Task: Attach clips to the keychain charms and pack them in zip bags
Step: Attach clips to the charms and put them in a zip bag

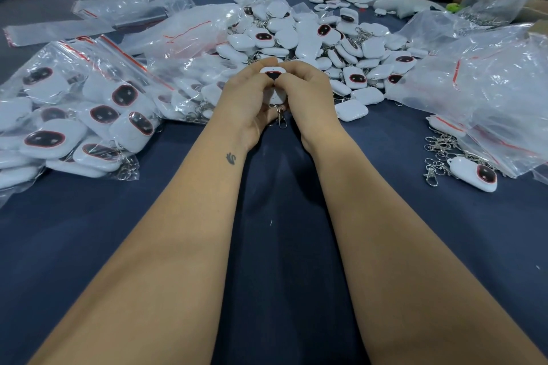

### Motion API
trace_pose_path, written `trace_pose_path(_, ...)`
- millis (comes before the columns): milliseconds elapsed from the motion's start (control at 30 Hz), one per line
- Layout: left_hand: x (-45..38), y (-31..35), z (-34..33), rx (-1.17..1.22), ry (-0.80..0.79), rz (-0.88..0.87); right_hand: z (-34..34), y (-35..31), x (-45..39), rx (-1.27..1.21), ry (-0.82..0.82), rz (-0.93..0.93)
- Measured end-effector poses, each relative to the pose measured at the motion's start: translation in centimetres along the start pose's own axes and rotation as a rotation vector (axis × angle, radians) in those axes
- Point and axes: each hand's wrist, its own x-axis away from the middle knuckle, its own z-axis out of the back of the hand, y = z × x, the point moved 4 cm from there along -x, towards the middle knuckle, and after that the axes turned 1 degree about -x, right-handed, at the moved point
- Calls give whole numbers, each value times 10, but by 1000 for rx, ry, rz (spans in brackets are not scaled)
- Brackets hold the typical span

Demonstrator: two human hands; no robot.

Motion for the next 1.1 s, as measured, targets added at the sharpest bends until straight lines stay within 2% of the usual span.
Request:
trace_pose_path(300, 0, -1, 0, 6, -11, -3, 1, 0, 0, -3, 25, -3)
trace_pose_path(533, 4, 5, -4, -87, 9, -11, 2, -2, 2, -47, 9, -2)
trace_pose_path(633, 3, 11, -2, -125, 9, -8, 5, -2, 0, -112, 59, -45)
trace_pose_path(700, 2, 20, 4, -202, 61, -84, 8, -2, -2, -181, 126, -70)
trace_pose_path(800, 3, 32, 13, -383, 168, -299, 11, -2, -3, -340, 196, -108)
trace_pose_path(900, 8, 33, 16, -781, 271, -444, 12, 1, -4, -389, 210, -116)
trace_pose_path(967, 12, 29, 13, -1126, 303, -493, 12, 1, -5, -354, 213, -103)
trace_pose_path(1033, 12, 21, 7, -1425, 269, -506, 12, 2, -6, -333, 215, -91)
trace_pose_path(1100, 12, 14, 5, -1583, 247, -494, 12, 1, -6, -341, 205, -81)
